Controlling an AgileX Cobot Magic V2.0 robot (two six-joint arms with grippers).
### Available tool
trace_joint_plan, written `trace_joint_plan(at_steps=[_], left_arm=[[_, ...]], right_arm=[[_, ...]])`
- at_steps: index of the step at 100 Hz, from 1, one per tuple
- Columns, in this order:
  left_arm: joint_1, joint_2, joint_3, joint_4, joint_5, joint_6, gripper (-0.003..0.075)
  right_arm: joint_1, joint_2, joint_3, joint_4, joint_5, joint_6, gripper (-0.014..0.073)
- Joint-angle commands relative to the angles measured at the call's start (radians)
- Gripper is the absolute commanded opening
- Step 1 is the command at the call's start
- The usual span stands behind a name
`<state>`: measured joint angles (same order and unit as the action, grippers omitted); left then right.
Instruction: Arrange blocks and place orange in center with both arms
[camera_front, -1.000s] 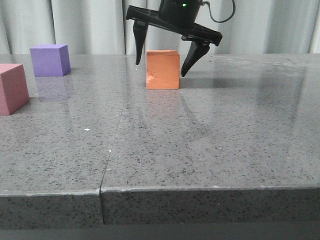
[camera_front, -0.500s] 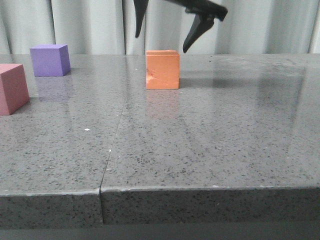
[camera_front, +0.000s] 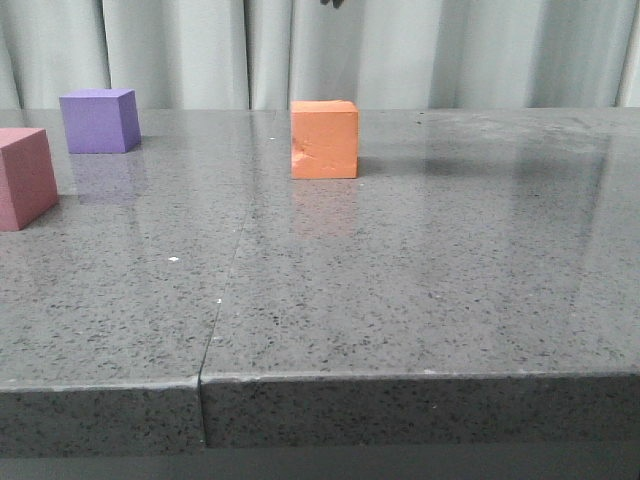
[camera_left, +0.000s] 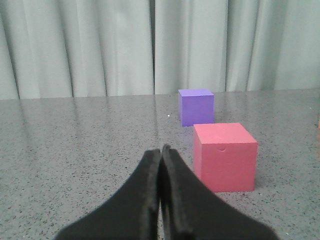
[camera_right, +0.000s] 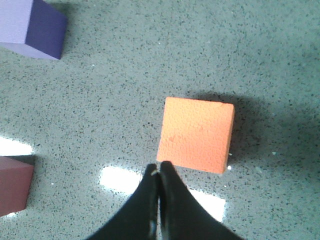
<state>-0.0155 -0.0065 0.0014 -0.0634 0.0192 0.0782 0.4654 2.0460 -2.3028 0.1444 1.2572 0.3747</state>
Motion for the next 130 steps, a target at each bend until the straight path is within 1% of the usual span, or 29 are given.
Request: trace_joint_plan(at_steps=[1,18,32,48,79,130], left_arm=[[-0.008,-0.028,0.040,-0.009,-0.075,0.001,-0.0020],[-0.008,-0.028,0.040,-0.009,-0.075,0.001,-0.0020],[-0.008,-0.028,0.040,-0.009,-0.075,0.001,-0.0020],[-0.008,-0.028,0.040,-0.009,-0.075,0.001,-0.0020],[-0.008,-0.028,0.040,-0.009,-0.075,0.001,-0.0020],[-0.008,-0.028,0.040,-0.009,-0.081,0.001,-0.0020]], right_arm=[[0.000,-0.086,-0.019,0.003,0.078,-0.028,-0.0066],[0.000,-0.158,0.073,0.001,0.078,-0.032,-0.0069],[0.000,-0.247,0.210,-0.014,0.076,-0.047,-0.0069],[0.000,-0.355,0.392,-0.074,0.046,-0.047,-0.0069],[0.000,-0.598,0.724,-0.091,-0.149,-0.046,-0.0069],[0.000,-1.075,1.277,-0.091,-0.481,-0.046,-0.0069]])
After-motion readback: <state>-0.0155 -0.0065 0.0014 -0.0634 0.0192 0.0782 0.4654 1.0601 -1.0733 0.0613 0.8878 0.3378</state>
